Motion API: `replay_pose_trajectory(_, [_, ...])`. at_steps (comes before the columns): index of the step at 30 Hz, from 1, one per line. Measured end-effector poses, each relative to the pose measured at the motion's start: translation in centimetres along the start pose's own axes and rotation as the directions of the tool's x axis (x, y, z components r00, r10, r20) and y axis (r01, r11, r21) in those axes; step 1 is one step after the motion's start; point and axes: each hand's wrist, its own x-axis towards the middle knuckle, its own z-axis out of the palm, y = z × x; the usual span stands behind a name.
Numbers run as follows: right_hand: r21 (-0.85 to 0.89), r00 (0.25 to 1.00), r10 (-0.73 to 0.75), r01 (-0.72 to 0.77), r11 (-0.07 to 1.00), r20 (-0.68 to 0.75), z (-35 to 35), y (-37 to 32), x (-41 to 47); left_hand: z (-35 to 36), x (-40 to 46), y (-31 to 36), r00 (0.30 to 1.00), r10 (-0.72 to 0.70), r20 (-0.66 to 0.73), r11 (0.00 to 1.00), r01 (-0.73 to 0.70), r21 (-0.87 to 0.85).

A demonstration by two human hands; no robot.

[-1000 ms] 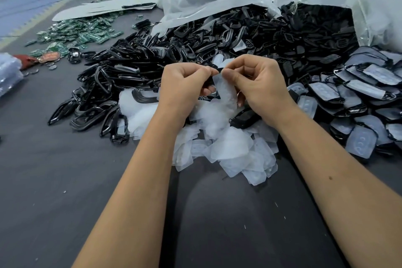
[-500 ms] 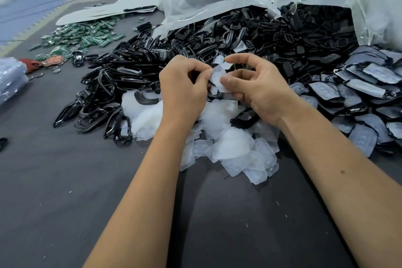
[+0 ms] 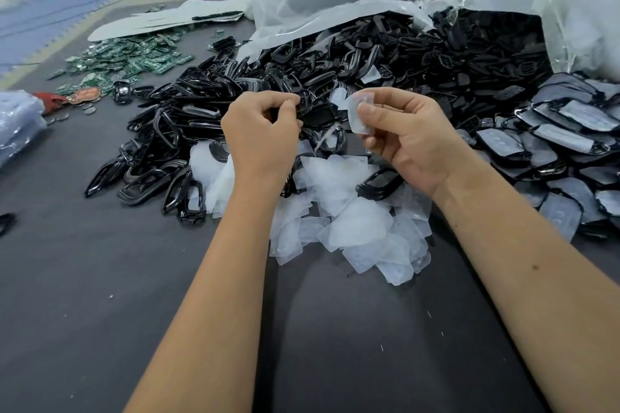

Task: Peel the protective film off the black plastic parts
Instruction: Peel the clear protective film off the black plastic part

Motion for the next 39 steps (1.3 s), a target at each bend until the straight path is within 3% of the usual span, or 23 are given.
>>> replay_pose_trajectory(8, [-0.074, 0.998, -0.029, 0.025, 0.997, -0.052, 0.0, -0.3, -0.1, -0.1, 0.0, 0.2, 0.997, -0.062, 0.040, 0.979, 0.069, -0.190])
replay_pose_trajectory(15, [-0.118, 0.992, -0.071, 0.059, 0.991, -0.102, 0.0, 0.0, 0.1, 0.5, -0.6, 1.2, 0.947, -0.217, 0.235, 0.863, 0.299, -0.407])
replay_pose_trajectory(18, [-0.067, 0.984, -0.096, 0.087, 0.994, -0.153, 0.1, -0.1, 0.1, 0.7, -0.8, 1.4, 0.925, -0.232, 0.302, 0.839, 0.347, -0.419])
replay_pose_trajectory(23, [0.063, 0.983, -0.138, 0.146, 0.987, -0.122, 0.1, -0.2, 0.1, 1.1, -1.0, 1.5, 0.916, -0.231, 0.328, 0.828, 0.362, -0.429])
replay_pose_trajectory(33, [-0.084, 0.962, -0.250, 0.241, 0.967, -0.108, 0.1, 0.1, 0.0, 1.4, -1.0, 0.7, 0.934, -0.177, 0.309, 0.862, 0.299, -0.410])
replay_pose_trajectory(39, [-0.426, 0.928, -0.373, 0.346, 0.836, 0.022, 0.6, 0.4, 0.0, 1.7, -1.2, 0.6, 0.941, -0.109, 0.321, 0.889, 0.237, -0.393])
